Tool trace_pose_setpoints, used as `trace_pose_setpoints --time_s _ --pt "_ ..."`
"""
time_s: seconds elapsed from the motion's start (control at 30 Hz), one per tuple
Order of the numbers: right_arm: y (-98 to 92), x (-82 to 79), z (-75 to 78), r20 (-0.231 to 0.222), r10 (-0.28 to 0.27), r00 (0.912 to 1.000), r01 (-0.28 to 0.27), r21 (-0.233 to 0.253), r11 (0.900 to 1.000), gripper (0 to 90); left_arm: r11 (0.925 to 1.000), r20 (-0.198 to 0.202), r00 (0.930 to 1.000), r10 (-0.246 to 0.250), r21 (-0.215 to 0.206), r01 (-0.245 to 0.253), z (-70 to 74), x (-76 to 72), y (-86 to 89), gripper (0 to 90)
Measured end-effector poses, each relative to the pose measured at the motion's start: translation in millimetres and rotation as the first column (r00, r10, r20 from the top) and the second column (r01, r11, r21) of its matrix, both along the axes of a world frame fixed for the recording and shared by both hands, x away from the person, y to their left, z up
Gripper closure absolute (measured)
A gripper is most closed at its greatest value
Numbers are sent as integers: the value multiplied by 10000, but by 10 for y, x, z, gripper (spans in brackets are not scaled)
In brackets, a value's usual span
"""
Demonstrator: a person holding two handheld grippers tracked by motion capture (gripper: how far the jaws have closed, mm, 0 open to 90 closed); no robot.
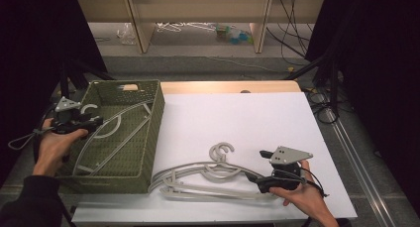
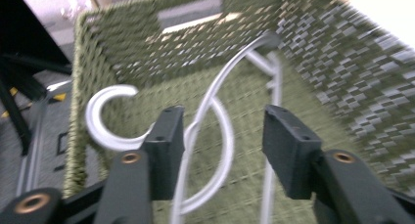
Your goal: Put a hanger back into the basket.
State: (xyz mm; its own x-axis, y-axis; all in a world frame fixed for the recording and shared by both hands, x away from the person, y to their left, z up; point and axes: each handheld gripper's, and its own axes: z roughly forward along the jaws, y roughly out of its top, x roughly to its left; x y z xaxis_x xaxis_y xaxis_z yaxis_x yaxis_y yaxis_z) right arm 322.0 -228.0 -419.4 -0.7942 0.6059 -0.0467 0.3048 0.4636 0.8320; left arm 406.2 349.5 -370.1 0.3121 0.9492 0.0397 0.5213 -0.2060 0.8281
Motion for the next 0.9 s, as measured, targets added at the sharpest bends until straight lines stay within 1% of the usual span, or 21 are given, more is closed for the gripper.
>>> trace_pose_setpoints --time_s 0.03,0.13,0.17,0.23,0.27,0.3,0.33,0.37,0.4,0.43,0.47,0.5,0.57,0.6,0.7,0.73,0.77,0.8,0.83,0.87,0.9 --pt "1 -6 -2 -64 -14 10000 13 -19 10000 163 9994 88 9999 139 -311 -136 31 -55 -47 423" --pt "0 -2 -8 -32 -4 10000 4 -7 10000 163 9978 474 9986 -221 -619 250 130 -213 -178 400" --pt "-1 0 -12 -54 -26 10000 26 -4 10000 163 9962 543 9982 -266 -816 310 158 -268 -230 380" --pt "-6 8 -22 -55 5 10000 -4 31 10000 163 9900 827 9954 -482 -1287 586 196 -363 -338 351" --pt "-5 9 -29 -113 -8 9999 9 57 10000 163 9870 946 9936 -622 -1418 753 210 -408 -397 347" --pt "-9 18 -43 -54 -9 10000 10 67 10000 163 9841 1060 9914 -772 -1512 928 220 -448 -461 324" --pt "-10 20 -45 -88 -14 10000 14 95 10000 163 9795 1278 9861 -1063 -1570 1260 229 -524 -599 317" --pt "-10 20 -45 -88 -14 10000 14 95 10000 163 9795 1278 9861 -1063 -1570 1260 229 -524 -599 309" --pt "-16 22 -47 -102 -2 9999 3 113 9999 163 9771 1358 9831 -1230 -1569 1439 229 -560 -667 298" --pt "-16 22 -47 -102 -2 9999 3 113 9999 163 9725 1438 9794 -1417 -1643 1648 222 -588 -737 298" --pt "-24 21 -43 -32 -50 10000 51 169 9998 163 9631 1557 9714 -1795 -1735 2058 198 -644 -874 285" --pt "-27 22 -39 -22 -44 10000 44 189 9998 163 9631 1557 9714 -1795 -1735 2058 198 -644 -874 283" --pt "-38 19 -26 -27 -5 10000 6 278 9996 163 9529 1681 9638 -2069 -1887 2375 163 -703 -1013 263" --pt "-41 19 -23 23 -40 10000 39 319 9995 163 9458 1768 9544 -2407 -1783 2715 129 -749 -1123 259" --pt "-48 30 -22 44 -92 9999 90 371 9993 163 9314 2012 9318 -3021 -1461 3335 40 -809 -1293 235" --pt "-50 29 -23 28 -56 10000 55 371 9993 163 9291 2043 9286 -3099 -1424 3413 10 -839 -1343 231" --pt "-50 26 -24 52 -100 9999 98 363 9993 163 9209 2069 9232 -3239 -1548 3578 -23 -867 -1396 228" --pt "-50 26 -24 52 -100 9999 98 363 9993 163 9209 2069 9232 -3239 -1548 3578 -23 -867 -1396 227" --pt "-56 25 -19 36 -125 9999 124 379 9992 163 9070 2191 9037 -3679 -1298 4007 -90 -935 -1500 227" --pt "-56 25 -19 36 -125 9999 124 379 9992 163 9070 2191 9037 -3679 -1298 4007 -90 -935 -1500 226" --pt "-59 21 -18 64 -206 9998 203 398 9990 162 8995 2119 9012 -3780 -1465 4117 -155 -1002 -1587 218"
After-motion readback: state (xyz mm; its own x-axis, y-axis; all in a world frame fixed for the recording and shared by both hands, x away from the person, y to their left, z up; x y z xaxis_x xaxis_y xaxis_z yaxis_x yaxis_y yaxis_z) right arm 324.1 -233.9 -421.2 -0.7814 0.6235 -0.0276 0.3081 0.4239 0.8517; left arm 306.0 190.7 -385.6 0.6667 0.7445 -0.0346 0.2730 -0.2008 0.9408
